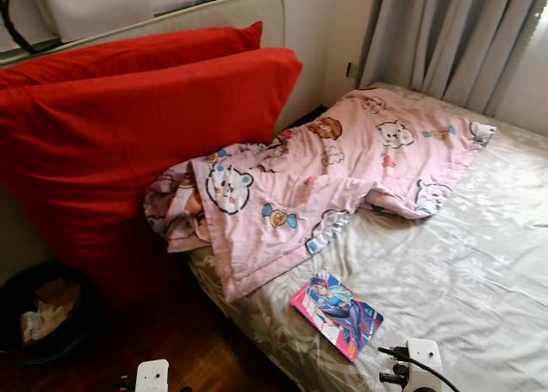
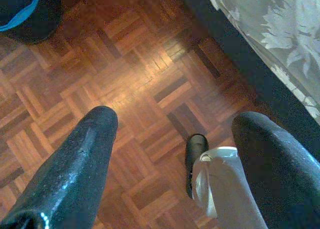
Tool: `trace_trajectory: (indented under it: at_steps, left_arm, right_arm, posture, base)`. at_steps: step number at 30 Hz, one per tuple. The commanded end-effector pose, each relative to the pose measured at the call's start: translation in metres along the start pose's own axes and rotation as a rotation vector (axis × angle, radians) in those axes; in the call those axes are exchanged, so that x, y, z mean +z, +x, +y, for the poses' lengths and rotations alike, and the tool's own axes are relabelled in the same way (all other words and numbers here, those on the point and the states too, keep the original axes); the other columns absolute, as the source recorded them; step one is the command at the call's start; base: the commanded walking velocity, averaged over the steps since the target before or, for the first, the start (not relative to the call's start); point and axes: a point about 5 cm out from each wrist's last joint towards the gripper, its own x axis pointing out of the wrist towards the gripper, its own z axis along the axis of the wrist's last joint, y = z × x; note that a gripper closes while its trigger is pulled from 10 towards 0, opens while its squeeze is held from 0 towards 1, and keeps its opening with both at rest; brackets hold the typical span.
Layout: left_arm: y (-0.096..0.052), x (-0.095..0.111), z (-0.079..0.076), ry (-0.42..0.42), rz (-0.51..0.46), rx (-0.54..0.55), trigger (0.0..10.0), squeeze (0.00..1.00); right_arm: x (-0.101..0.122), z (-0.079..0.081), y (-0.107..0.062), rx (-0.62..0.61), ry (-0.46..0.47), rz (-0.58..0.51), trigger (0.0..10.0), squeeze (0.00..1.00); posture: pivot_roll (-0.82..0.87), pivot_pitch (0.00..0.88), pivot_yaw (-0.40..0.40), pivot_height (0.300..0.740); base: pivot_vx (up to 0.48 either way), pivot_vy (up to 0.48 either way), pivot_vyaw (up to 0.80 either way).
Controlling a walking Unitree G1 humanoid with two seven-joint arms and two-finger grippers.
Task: Clean up the room
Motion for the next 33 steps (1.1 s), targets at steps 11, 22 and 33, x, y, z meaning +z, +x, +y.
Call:
trace_trajectory:
  at_steps: [11,22,33]
  left_arm:
    - [-0.0013,-0.0052,0.0038,0.020,0.026,-0.005,10.0,0.00]
    - [-0.0014,-0.0054,0.0043,0.024,0.027,-0.008,10.0,0.00]
    - [-0.0015,-0.0060,0.0050,0.025,0.031,-0.010,10.0,0.00]
  right_arm:
    - [-0.0020,0.0018,0.0000,-0.001,0.013,0.013,10.0,0.00]
    - [-0.0034,0.0021,-0.0003,0.000,0.014,0.017,10.0,0.00]
    - [-0.0038,0.0034,-0.0003,0.004,0.011,0.018,10.0,0.00]
  posture:
    - [-0.05,0.067,0.004,0.740]
    - [-0.04,0.069,0.004,0.740]
    - [-0.04,0.065,0.006,0.740]
  base:
    - [0.000,0.312,0.00]
    - [0.000,0.325,0.00]
    - [0.000,0.325,0.00]
